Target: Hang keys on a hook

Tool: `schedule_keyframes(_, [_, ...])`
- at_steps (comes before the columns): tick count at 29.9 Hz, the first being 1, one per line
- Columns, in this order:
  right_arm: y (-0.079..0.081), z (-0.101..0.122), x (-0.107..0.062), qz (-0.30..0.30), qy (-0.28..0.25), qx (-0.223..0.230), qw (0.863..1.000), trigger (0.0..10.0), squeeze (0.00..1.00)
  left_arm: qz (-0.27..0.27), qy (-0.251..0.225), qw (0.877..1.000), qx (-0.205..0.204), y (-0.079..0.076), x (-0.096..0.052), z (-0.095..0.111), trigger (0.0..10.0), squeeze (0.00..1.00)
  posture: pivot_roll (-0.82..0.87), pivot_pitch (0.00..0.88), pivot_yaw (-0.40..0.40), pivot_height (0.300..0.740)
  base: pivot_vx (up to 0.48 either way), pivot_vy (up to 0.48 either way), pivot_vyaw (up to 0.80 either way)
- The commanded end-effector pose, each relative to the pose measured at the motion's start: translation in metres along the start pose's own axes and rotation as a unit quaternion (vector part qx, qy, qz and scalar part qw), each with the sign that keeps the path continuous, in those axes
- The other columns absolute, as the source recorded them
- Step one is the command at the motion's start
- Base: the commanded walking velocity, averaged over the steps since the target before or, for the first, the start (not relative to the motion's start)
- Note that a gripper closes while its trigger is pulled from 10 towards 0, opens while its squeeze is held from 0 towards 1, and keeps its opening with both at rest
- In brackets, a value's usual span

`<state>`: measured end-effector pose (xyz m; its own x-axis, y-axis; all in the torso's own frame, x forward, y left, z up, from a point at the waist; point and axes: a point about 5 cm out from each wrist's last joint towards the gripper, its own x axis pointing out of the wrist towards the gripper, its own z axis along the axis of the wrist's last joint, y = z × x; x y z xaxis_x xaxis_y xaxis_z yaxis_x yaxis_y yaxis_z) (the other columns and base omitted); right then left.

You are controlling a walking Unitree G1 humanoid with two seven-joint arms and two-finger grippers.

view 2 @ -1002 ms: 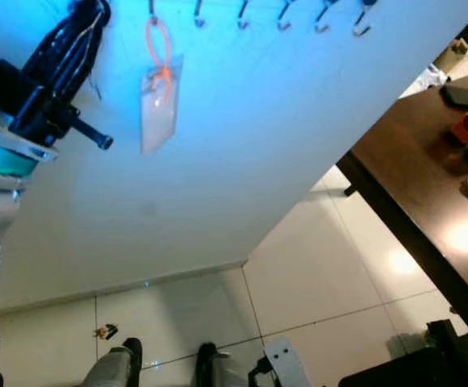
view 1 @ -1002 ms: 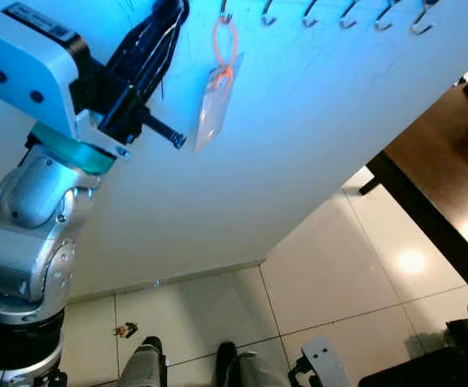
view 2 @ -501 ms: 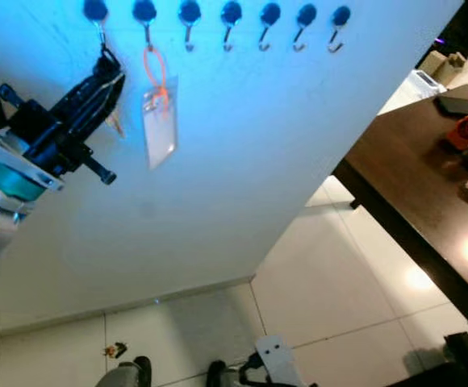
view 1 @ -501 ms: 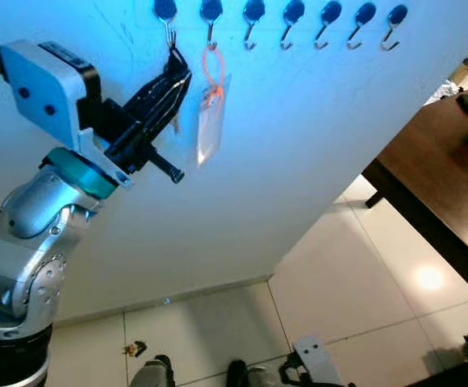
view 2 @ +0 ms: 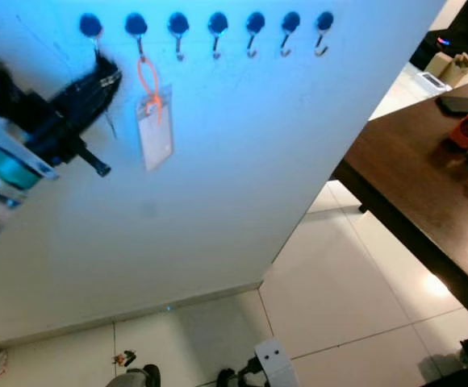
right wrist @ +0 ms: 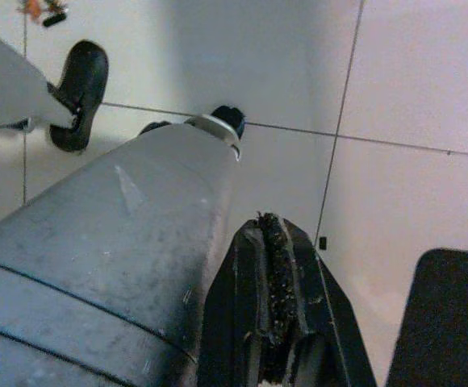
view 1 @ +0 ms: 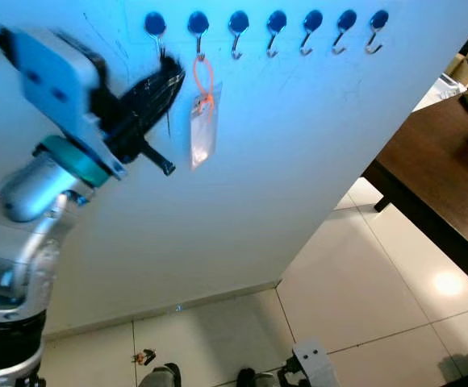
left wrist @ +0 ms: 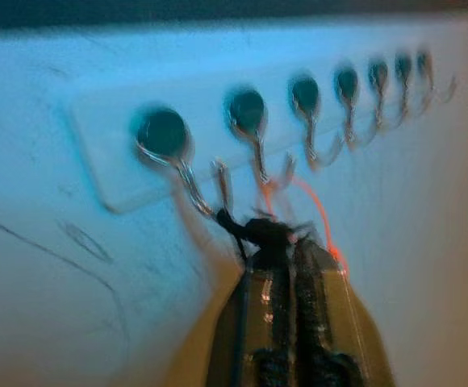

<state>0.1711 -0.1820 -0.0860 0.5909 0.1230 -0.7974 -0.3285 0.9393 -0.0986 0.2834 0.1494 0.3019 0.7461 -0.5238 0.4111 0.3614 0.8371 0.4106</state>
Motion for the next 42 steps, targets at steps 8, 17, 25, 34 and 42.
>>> schedule_keyframes(8, [0.002, -0.017, -0.005, -0.001, 0.024, 0.008, 1.000, 10.0, 0.00, 0.042, 0.010, 0.999, 0.018, 0.002, -0.017, -0.011, 10.0, 0.04, 0.05, 0.116, 0.016, 0.740, 0.000, 0.000, 0.00])
schedule_keyframes(17, [0.001, -0.022, -0.007, 0.000, 0.030, 0.006, 1.000, 10.0, 0.00, 0.127, 0.028, 0.991, 0.012, 0.001, -0.060, -0.030, 10.0, 0.00, 0.05, 0.126, 0.010, 0.740, 0.000, 0.000, 0.00])
schedule_keyframes(25, [-0.004, -0.019, -0.007, 0.002, 0.027, -0.001, 1.000, 10.0, 0.00, 0.127, 0.305, 0.939, -0.095, -0.047, -0.164, -0.140, 10.0, 0.00, 0.06, 0.133, -0.015, 0.740, 0.000, 0.000, 0.00])
schedule_keyframes(34, [-0.004, -0.020, -0.007, 0.002, 0.025, 0.001, 1.000, 10.0, 0.00, 0.123, 0.507, 0.851, -0.067, -0.081, -0.242, -0.209, 10.0, 0.00, 0.05, 0.130, -0.018, 0.740, 0.000, 0.000, 0.00])
schedule_keyframes(42, [-0.001, -0.018, -0.006, 0.007, 0.020, 0.005, 1.000, 10.0, 0.00, 0.094, 0.619, 0.779, -0.035, -0.123, -0.266, -0.245, 10.0, 0.00, 0.05, 0.126, -0.026, 0.740, 0.000, 0.000, 0.00])
